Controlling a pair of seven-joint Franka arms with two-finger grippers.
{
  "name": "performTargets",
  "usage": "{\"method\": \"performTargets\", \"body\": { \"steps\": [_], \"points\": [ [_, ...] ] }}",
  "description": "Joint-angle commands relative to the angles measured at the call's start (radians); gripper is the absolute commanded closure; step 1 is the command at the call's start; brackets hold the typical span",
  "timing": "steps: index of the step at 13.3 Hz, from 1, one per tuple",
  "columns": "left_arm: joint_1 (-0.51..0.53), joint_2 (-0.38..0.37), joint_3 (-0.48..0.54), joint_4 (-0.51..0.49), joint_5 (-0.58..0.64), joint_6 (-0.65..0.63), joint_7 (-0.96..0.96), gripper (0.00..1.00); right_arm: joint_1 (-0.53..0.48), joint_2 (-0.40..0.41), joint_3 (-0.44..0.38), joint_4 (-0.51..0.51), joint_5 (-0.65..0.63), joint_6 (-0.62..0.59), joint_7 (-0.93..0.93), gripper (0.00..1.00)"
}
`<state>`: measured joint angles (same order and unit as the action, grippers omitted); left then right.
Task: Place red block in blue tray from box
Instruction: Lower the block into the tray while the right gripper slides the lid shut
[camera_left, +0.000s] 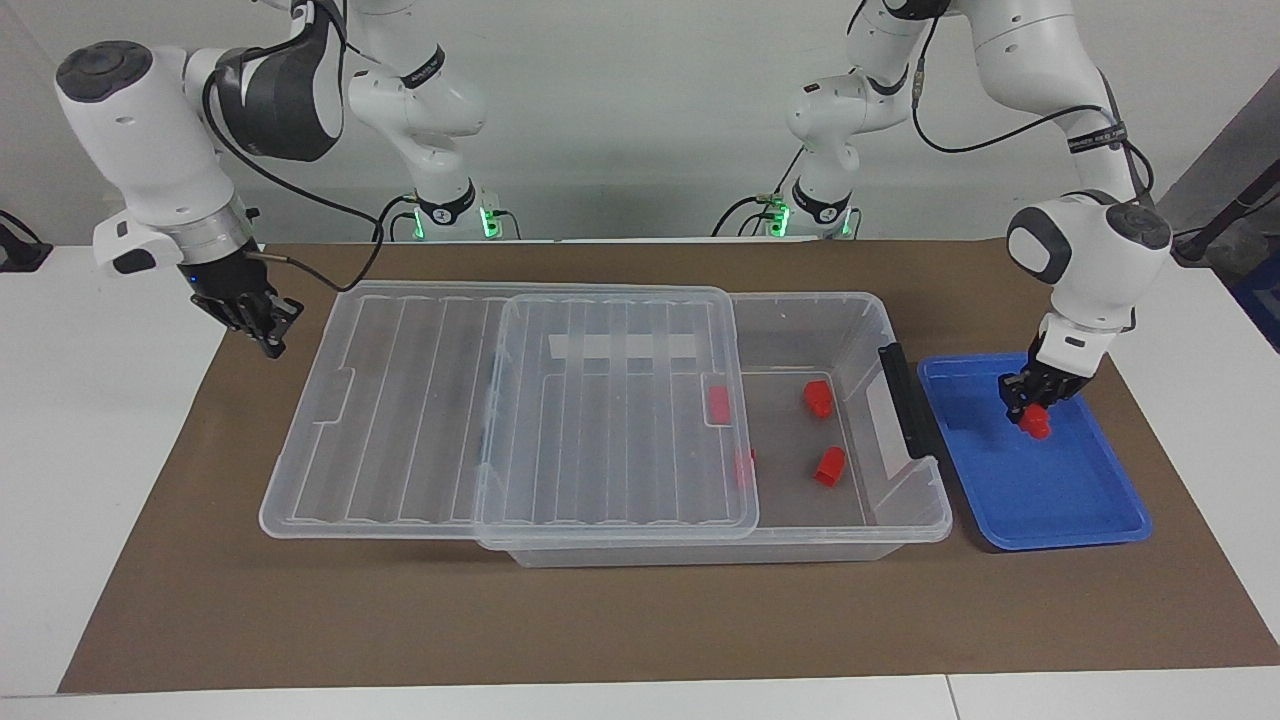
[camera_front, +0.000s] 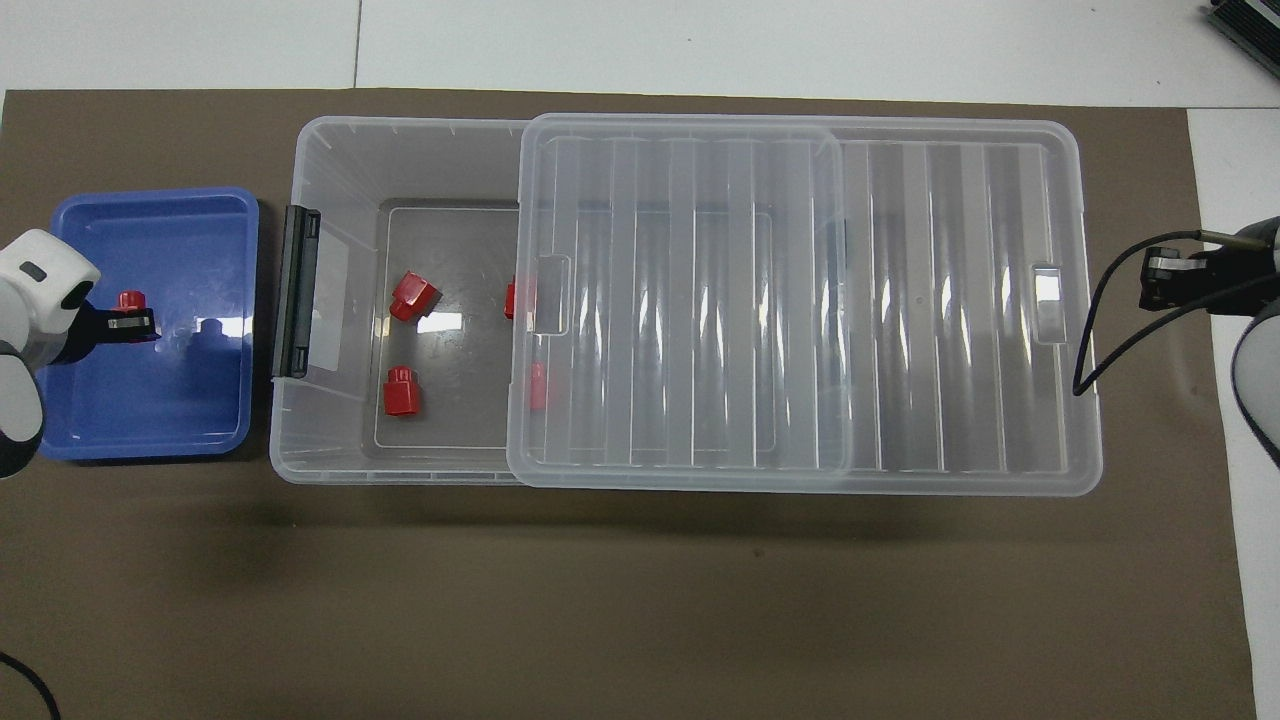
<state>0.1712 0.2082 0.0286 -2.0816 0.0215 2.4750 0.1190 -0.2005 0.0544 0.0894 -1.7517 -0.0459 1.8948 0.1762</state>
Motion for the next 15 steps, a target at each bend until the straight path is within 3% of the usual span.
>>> {"method": "performTargets", "body": {
  "steps": [1, 7, 15],
  "points": [
    [-0.007, 0.002, 0.01, -0.015, -0.009, 0.039, -0.01, 1.0, -0.027, 0.042, 0.006, -0.022, 0.0, 0.085, -0.044, 1.0],
    [-0.013, 0.019, 0.01, -0.041, -0.009, 0.07, -0.054, 1.0, -0.007, 0.088, 0.007, -0.026, 0.0, 0.135, -0.041, 1.0],
    [-0.056, 0.048, 0.01, -0.087, -0.009, 0.168, -0.12, 1.0, 0.067, 0.078, 0.018, -0.028, 0.023, 0.032, -0.07, 1.0]
  ]
}}
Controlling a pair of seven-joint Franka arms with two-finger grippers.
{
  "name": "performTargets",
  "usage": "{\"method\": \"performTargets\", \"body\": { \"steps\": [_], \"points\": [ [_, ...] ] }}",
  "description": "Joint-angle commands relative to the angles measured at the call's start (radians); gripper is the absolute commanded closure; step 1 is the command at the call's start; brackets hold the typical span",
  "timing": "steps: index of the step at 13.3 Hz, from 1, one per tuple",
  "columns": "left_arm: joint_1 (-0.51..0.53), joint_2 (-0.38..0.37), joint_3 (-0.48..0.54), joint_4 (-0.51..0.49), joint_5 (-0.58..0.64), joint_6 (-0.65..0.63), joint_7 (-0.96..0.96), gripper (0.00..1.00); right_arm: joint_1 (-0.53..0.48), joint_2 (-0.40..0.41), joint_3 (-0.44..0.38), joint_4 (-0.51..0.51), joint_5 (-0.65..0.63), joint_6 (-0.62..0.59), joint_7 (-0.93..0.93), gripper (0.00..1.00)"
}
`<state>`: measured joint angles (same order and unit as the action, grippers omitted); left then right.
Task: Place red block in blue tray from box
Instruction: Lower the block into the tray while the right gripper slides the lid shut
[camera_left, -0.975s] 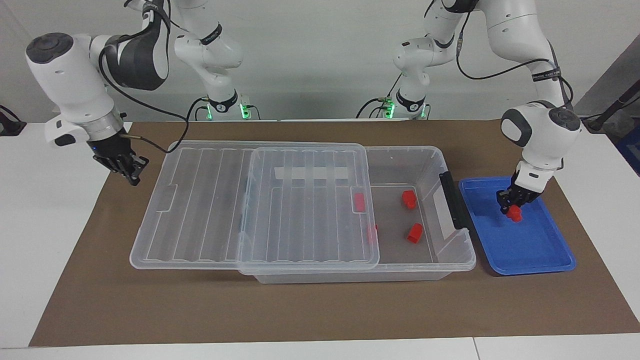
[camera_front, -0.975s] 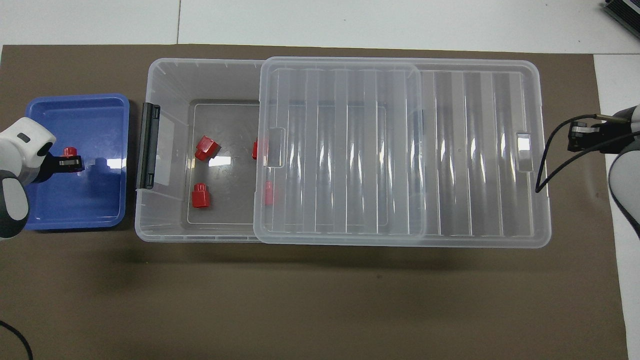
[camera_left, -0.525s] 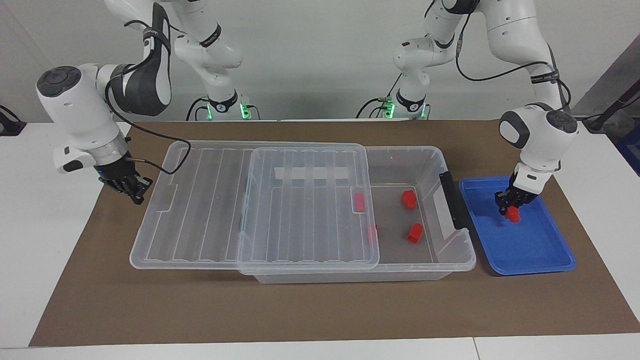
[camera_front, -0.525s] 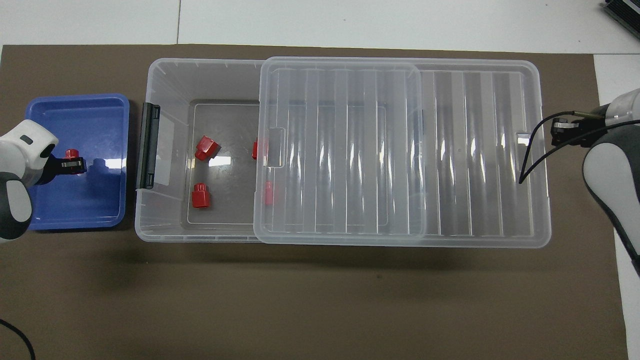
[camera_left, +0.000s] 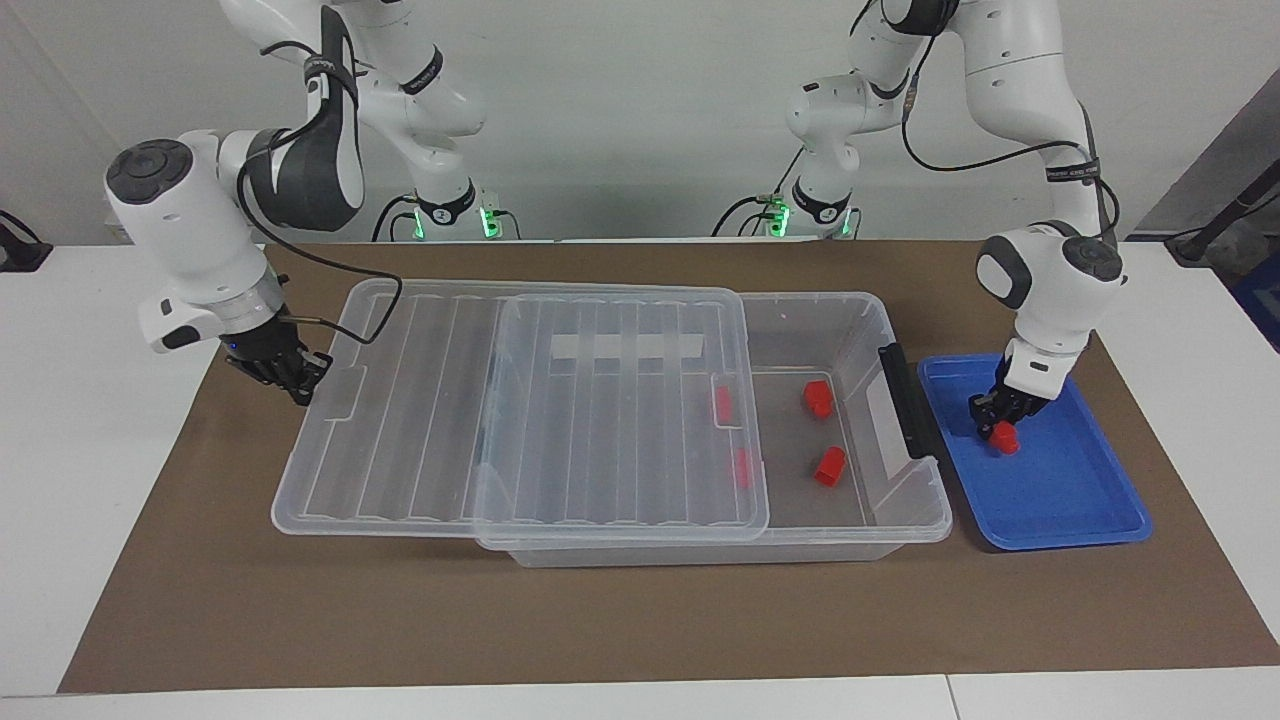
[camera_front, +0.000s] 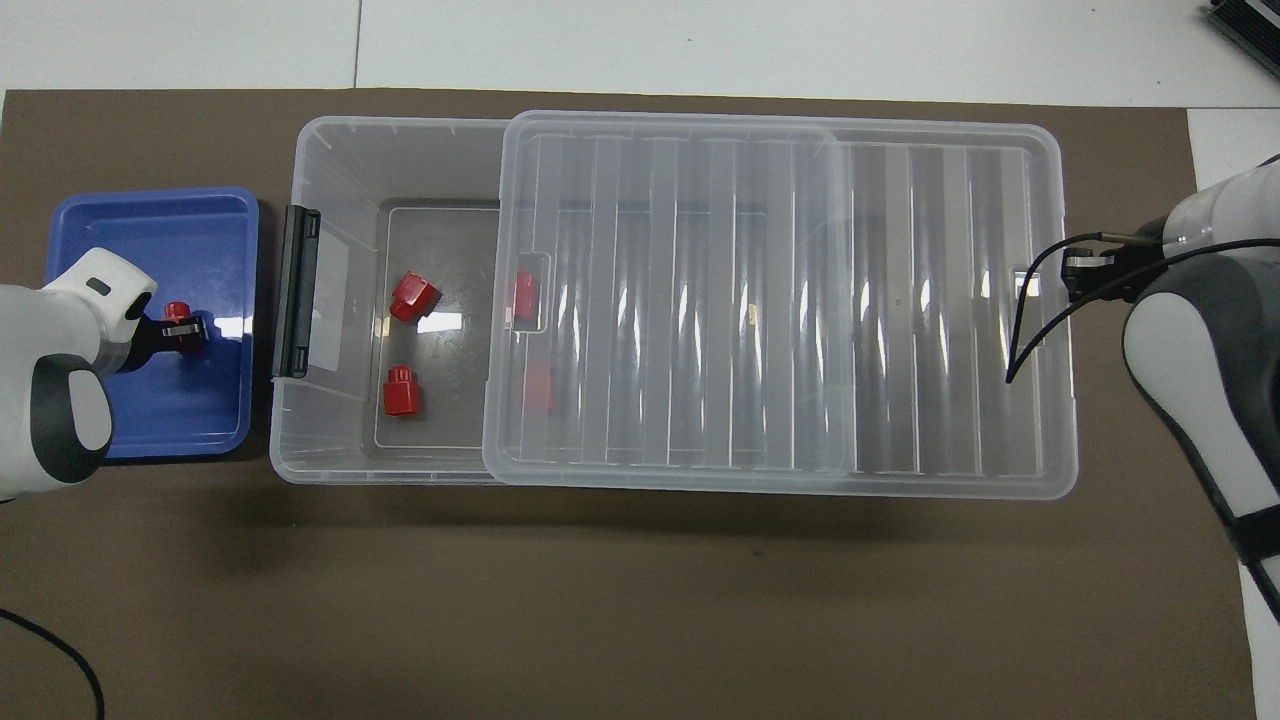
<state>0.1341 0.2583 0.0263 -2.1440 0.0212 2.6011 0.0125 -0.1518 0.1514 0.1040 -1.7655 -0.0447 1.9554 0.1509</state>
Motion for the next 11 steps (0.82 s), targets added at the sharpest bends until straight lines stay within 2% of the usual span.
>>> {"method": "performTargets", "body": {
  "steps": [1, 2, 3, 5, 6, 7, 8, 11],
  "points": [
    [-0.019, -0.002, 0.012, -0.025, -0.009, 0.044, -0.013, 0.97, 0.038, -0.021, 0.003, -0.014, 0.032, -0.033, -0.047, 1.0],
    [-0.019, -0.002, 0.012, -0.025, -0.009, 0.044, -0.011, 0.9, 0.047, -0.023, 0.003, -0.014, 0.048, -0.041, -0.047, 1.0],
    [-0.019, -0.002, 0.012, -0.025, -0.009, 0.044, -0.011, 0.87, 0.061, -0.024, 0.003, -0.017, 0.066, -0.052, -0.047, 1.0],
    [-0.019, -0.001, 0.012, -0.025, -0.009, 0.044, -0.009, 0.73, 0.089, -0.026, 0.003, -0.023, 0.071, -0.055, -0.048, 1.0],
    [-0.019, -0.001, 0.012, -0.025, -0.009, 0.044, -0.003, 0.58, 0.106, -0.03, 0.003, -0.029, 0.071, -0.059, -0.048, 1.0],
    [-0.019, -0.001, 0.012, -0.025, -0.009, 0.044, 0.0, 0.33, 0.122, -0.035, 0.003, -0.037, 0.071, -0.058, -0.047, 1.0],
    [-0.019, -0.001, 0.012, -0.024, -0.009, 0.044, -0.002, 0.29, 0.144, -0.038, 0.003, -0.043, 0.071, -0.058, -0.044, 1.0],
    [-0.019, -0.001, 0.012, -0.017, -0.009, 0.031, 0.0, 0.29, 0.184, -0.044, 0.003, -0.052, 0.071, -0.055, -0.04, 1.0]
  ]
}}
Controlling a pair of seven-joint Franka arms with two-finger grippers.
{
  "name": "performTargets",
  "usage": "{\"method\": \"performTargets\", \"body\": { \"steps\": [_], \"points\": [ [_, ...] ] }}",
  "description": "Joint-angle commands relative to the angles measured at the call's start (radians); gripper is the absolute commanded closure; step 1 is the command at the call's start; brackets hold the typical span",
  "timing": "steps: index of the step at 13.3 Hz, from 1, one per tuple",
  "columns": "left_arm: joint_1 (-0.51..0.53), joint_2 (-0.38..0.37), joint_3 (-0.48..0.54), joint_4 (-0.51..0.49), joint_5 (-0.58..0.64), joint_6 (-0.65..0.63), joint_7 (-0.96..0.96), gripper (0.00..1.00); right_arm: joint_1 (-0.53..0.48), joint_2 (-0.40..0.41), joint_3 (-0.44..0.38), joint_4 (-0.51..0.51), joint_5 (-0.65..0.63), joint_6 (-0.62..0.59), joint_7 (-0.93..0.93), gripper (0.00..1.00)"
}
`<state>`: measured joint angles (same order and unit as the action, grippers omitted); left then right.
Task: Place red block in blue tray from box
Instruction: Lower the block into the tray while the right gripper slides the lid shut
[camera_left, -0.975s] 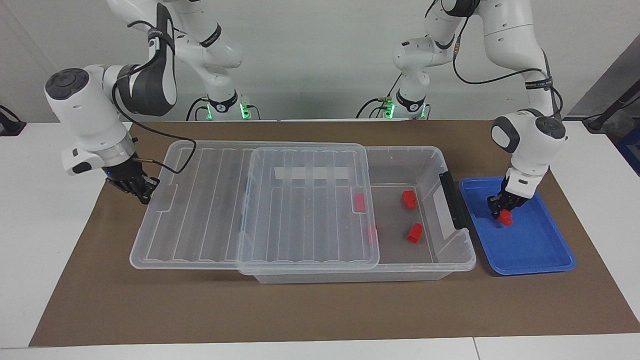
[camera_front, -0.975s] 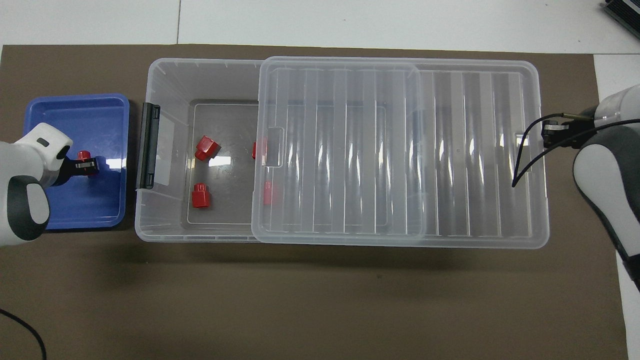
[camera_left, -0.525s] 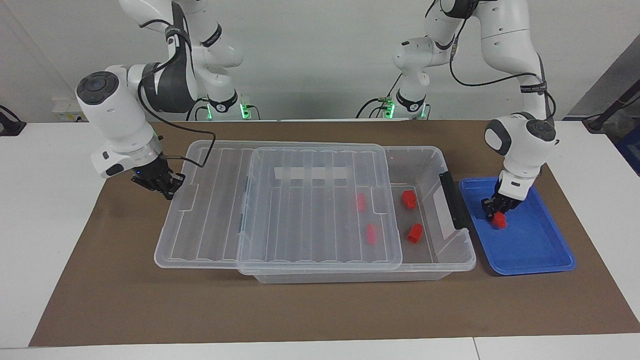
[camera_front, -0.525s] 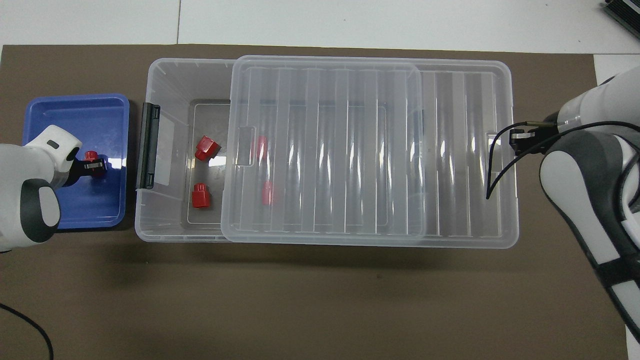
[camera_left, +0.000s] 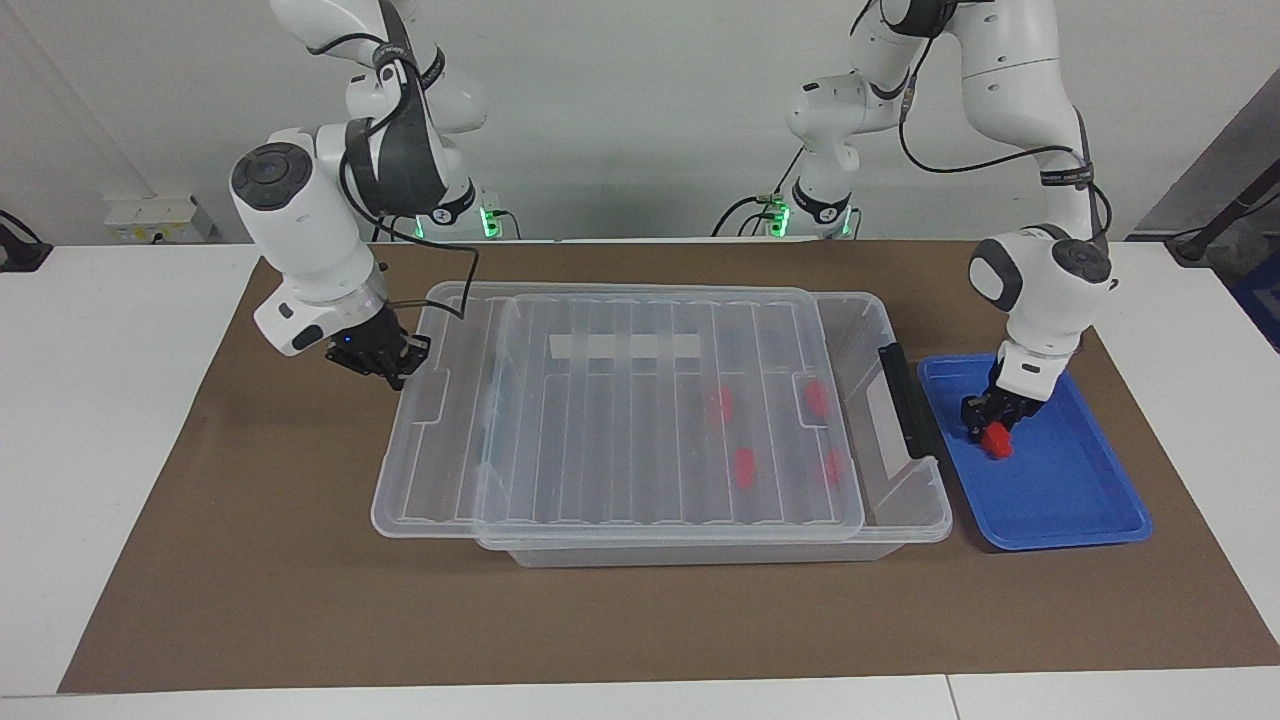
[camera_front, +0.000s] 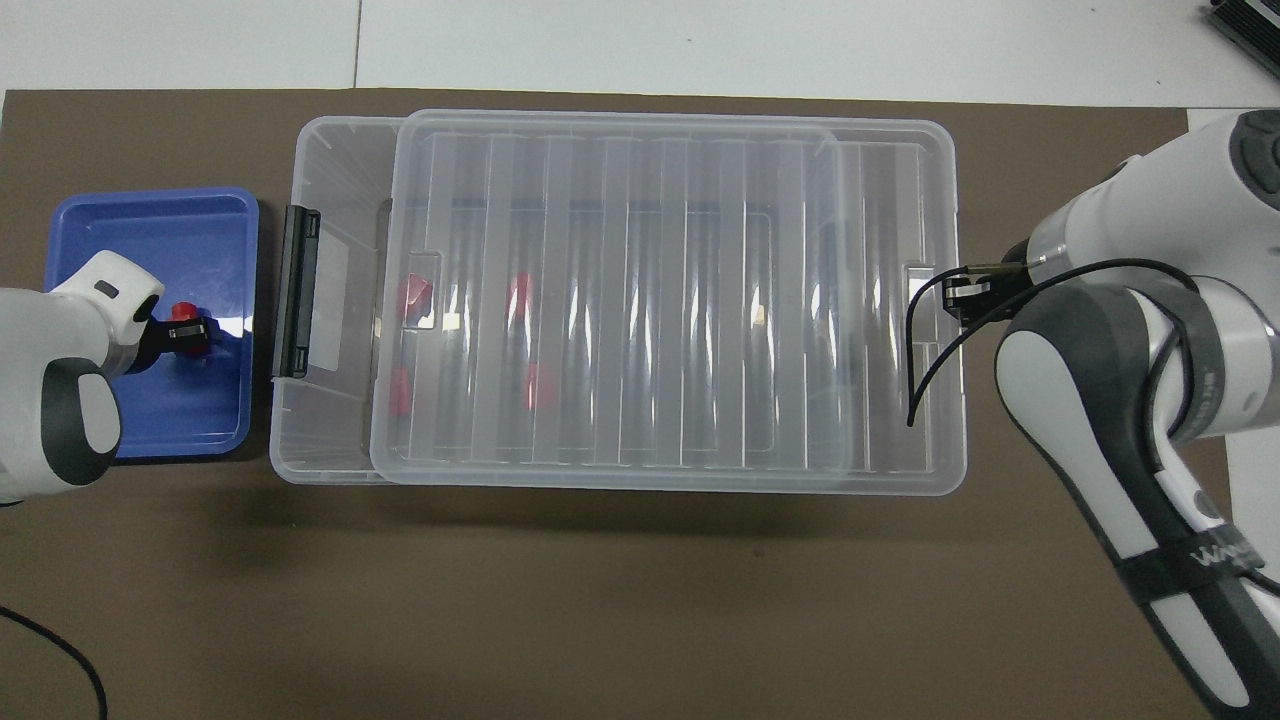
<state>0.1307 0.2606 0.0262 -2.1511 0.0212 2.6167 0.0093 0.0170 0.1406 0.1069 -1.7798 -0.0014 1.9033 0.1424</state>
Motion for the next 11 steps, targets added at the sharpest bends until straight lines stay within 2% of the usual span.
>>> {"method": "performTargets", "body": {
  "steps": [1, 3, 7, 11],
  "points": [
    [-0.014, -0.003, 0.012, -0.003, -0.009, 0.006, 0.005, 0.3, 0.029, -0.033, 0.0, -0.038, 0.029, -0.001, -0.032, 1.0],
    [-0.016, -0.009, 0.012, 0.046, -0.007, -0.067, 0.005, 0.32, 0.057, -0.033, 0.0, -0.04, 0.029, 0.005, -0.032, 1.0],
    [-0.002, -0.021, 0.012, 0.285, -0.001, -0.427, 0.038, 0.33, 0.1, -0.033, 0.0, -0.041, 0.044, 0.016, -0.032, 1.0],
    [-0.016, -0.096, 0.0, 0.463, -0.009, -0.732, 0.035, 0.32, 0.136, -0.035, 0.0, -0.041, 0.066, 0.016, -0.03, 1.0]
  ]
}}
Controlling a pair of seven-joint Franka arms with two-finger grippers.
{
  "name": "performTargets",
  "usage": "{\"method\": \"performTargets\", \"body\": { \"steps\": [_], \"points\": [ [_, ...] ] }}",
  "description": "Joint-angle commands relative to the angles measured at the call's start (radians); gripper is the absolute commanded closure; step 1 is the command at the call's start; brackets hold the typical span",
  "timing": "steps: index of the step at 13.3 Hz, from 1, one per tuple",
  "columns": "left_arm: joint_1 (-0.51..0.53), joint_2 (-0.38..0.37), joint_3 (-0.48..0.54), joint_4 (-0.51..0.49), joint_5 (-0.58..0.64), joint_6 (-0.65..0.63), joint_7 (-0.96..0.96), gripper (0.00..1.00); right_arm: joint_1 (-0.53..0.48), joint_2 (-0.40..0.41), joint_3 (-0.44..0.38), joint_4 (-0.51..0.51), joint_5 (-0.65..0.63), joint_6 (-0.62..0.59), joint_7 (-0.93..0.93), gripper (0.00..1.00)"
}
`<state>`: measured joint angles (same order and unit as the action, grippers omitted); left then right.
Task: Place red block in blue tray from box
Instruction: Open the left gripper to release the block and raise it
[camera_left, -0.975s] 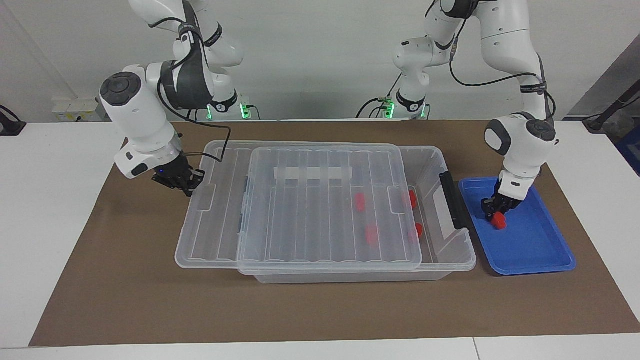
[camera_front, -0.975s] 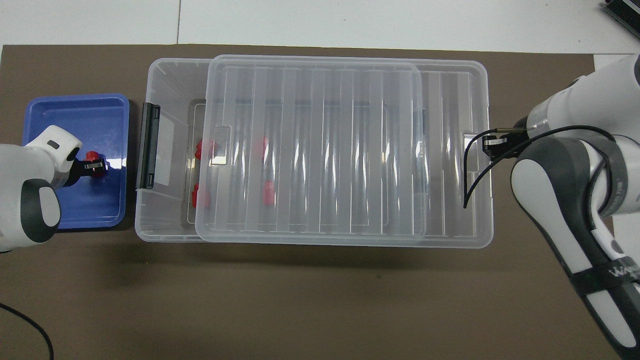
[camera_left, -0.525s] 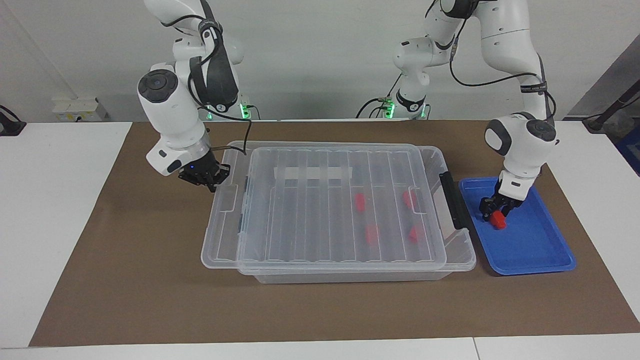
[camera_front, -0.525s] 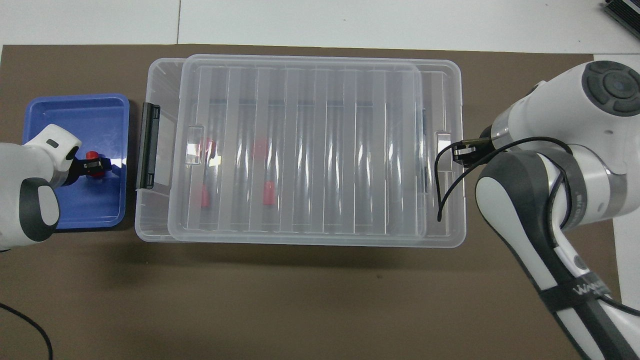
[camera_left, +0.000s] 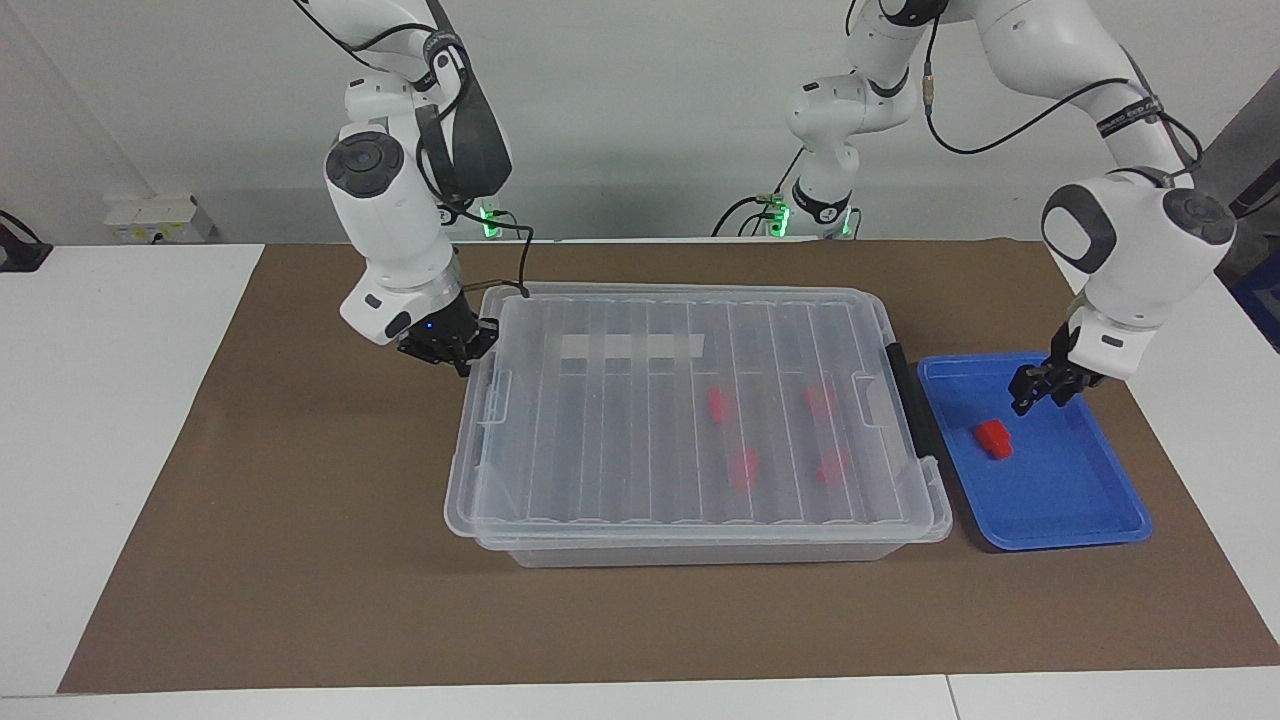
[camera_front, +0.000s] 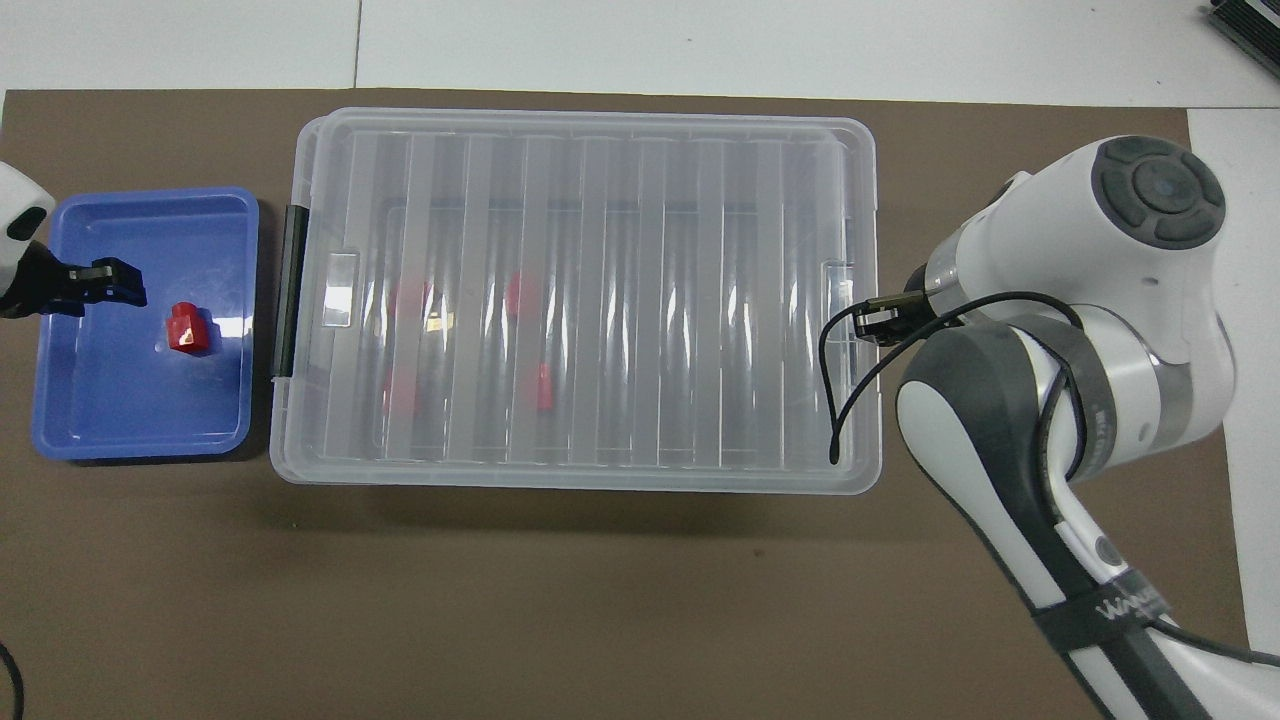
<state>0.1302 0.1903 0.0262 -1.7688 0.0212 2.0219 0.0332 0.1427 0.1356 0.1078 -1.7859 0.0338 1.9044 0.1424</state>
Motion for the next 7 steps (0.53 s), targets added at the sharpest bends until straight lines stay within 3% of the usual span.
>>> {"method": "performTargets", "body": {
  "steps": [1, 4, 7],
  "points": [
    [-0.024, -0.046, -0.012, 0.118, -0.009, -0.211, 0.005, 0.31, 0.014, -0.03, 0.0, -0.035, 0.031, 0.015, -0.032, 1.0],
    [-0.046, -0.164, -0.037, 0.129, -0.012, -0.316, 0.007, 0.31, 0.023, -0.031, 0.0, -0.035, 0.031, 0.015, -0.033, 1.0],
    [-0.058, -0.213, -0.055, 0.131, -0.059, -0.376, 0.001, 0.26, 0.015, -0.031, -0.002, -0.029, 0.029, 0.01, -0.035, 1.0]
  ]
}}
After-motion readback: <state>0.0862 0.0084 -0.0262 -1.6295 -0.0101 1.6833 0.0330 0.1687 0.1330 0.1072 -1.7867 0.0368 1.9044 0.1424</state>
